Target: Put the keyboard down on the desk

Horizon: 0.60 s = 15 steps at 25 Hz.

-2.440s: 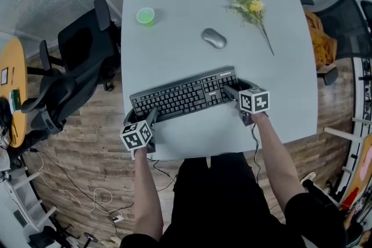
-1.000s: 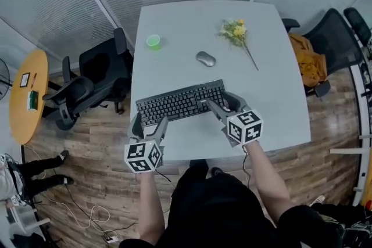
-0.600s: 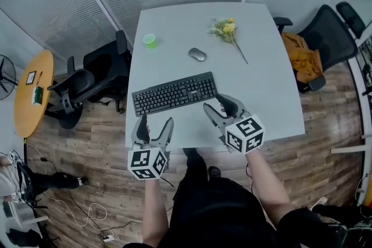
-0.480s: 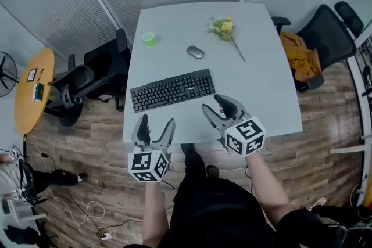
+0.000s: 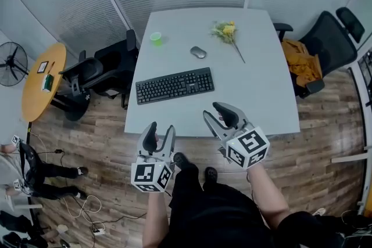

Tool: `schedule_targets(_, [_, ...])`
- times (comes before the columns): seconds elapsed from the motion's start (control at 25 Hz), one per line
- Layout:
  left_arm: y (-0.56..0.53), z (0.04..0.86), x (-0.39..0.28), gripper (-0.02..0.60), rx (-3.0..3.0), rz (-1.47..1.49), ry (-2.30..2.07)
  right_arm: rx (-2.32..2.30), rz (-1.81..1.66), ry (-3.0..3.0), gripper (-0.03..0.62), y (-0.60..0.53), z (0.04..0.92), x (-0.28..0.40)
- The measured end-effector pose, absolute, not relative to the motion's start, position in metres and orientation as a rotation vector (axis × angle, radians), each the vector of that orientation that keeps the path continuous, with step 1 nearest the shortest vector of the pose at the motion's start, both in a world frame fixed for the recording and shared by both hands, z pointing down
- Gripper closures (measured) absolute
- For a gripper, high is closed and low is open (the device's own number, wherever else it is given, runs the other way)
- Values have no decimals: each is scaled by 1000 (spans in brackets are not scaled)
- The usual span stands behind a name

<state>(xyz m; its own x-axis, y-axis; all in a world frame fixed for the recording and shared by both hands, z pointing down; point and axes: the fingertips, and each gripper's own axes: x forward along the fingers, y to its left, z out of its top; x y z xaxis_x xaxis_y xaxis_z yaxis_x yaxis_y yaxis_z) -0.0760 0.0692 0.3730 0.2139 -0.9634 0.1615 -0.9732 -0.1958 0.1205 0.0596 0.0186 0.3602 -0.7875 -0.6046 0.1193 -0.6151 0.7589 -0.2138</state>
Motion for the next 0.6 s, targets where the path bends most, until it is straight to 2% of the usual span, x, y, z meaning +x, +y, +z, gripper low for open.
schedule_targets(0.28, [87,340,-65,421,2336,39,-1885,995,350,-2945,493,43,343,68])
schedule_targets(0.44, [95,333,-64,492,2336,5,-1889,1008,353,-2966,563,48,333,72])
schedule_targets(0.56, [100,332,-63,559,2344,-5,-1876,1014,347,-2970,581,55,329,75])
schedule_targets(0.6, [102,331,-61,561,2350,-8,-1870,1015,343,-2968,583,57,329,75])
